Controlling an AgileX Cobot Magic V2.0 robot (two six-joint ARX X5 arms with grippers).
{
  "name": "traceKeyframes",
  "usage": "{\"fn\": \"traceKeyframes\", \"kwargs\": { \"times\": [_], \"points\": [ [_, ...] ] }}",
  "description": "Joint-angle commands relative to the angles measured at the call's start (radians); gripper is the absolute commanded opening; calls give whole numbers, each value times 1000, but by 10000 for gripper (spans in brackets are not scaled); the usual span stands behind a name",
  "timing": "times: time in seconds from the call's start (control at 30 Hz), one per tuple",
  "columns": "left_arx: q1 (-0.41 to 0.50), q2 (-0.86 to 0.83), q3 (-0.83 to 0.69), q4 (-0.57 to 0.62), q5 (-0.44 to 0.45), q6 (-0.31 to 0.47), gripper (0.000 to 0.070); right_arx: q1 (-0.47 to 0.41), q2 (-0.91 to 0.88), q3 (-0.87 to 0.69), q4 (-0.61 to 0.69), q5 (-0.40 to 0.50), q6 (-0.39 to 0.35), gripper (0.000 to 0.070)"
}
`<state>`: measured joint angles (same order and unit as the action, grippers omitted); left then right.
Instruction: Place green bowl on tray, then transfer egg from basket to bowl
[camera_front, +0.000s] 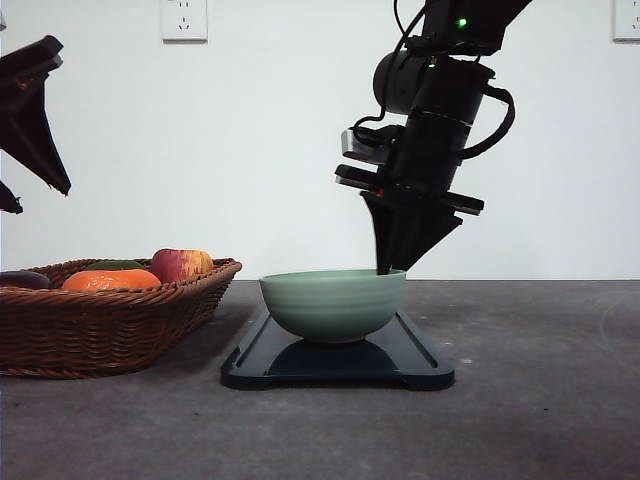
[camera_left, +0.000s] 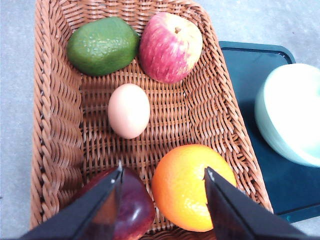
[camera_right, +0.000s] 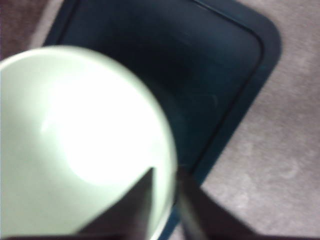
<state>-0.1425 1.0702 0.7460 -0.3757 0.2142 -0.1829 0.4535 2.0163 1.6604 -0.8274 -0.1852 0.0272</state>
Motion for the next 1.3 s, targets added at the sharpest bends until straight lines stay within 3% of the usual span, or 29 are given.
{"fn": "traceKeyframes", "kwargs": {
  "times": [0.0, 0.27, 0.37, 0.5, 0.9, 1.27],
  "points": [
    [-2, 9, 22, 5, 4, 10, 310, 9, 16, 26, 8, -8, 6, 221],
    [-2, 10, 22, -1, 4, 10, 310, 0, -39, 38, -18, 39, -36, 214],
    [-2, 10, 22, -3, 4, 10, 310, -8, -104, -22, 45, 1, -40, 213],
    [-2, 10, 22, -6, 3, 11, 310, -16, -231, -195, 220, -59, -39, 213],
    [-2, 10, 22, -6, 4, 2, 310, -45, -638, -745, 584, -58, -56, 212],
    [-2, 9, 22, -7, 4, 2, 310, -144, -946, -1047, 607, -52, -53, 212]
  ]
}}
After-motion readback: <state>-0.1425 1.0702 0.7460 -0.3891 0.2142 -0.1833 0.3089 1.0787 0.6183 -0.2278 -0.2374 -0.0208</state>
